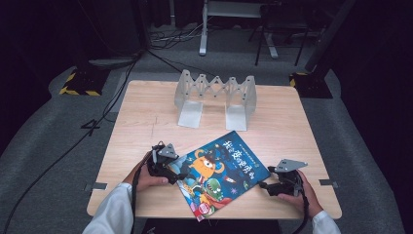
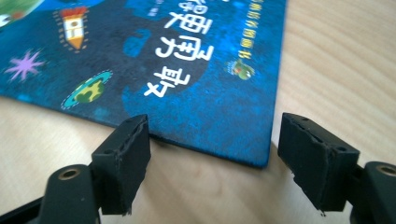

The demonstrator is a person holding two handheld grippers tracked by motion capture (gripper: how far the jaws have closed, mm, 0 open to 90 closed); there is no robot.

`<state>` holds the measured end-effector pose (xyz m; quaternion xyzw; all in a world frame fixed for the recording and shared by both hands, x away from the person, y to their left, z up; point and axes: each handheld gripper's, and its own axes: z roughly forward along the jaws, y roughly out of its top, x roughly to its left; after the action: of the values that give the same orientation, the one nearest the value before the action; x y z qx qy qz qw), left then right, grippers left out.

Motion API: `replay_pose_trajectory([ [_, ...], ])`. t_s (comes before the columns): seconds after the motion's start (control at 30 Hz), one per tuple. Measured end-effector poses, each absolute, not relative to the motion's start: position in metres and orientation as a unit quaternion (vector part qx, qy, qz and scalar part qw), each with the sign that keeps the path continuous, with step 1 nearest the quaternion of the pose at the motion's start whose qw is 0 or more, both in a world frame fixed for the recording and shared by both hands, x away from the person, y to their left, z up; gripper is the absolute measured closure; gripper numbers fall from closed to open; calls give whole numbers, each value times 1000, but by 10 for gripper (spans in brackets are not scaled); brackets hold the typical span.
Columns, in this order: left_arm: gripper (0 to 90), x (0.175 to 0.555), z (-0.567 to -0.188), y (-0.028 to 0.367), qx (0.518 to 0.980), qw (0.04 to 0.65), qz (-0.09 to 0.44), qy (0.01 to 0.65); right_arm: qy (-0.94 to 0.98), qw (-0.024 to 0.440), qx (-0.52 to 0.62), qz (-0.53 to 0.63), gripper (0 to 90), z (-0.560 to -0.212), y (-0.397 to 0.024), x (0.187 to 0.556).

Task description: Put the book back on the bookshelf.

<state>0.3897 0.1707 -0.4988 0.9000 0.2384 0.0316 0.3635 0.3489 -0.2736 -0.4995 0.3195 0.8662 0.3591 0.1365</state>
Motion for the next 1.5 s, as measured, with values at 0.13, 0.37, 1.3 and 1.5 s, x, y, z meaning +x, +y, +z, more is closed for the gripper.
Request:
replay_pose_trajectory([
  [0.13,147,380,-500,178,897,368,35,241,868,134,322,352,198,-499,-269,360],
  [0.37,145,359,-502,187,891,376,40,251,861,146,335,354,247,-500,-262,367],
  [1.3,171,301,-501,192,900,361,51,239,874,138,302,356,268,-499,-214,333],
  [1.5,194,296,-501,182,900,357,63,240,872,133,311,355,200,-500,-216,342],
])
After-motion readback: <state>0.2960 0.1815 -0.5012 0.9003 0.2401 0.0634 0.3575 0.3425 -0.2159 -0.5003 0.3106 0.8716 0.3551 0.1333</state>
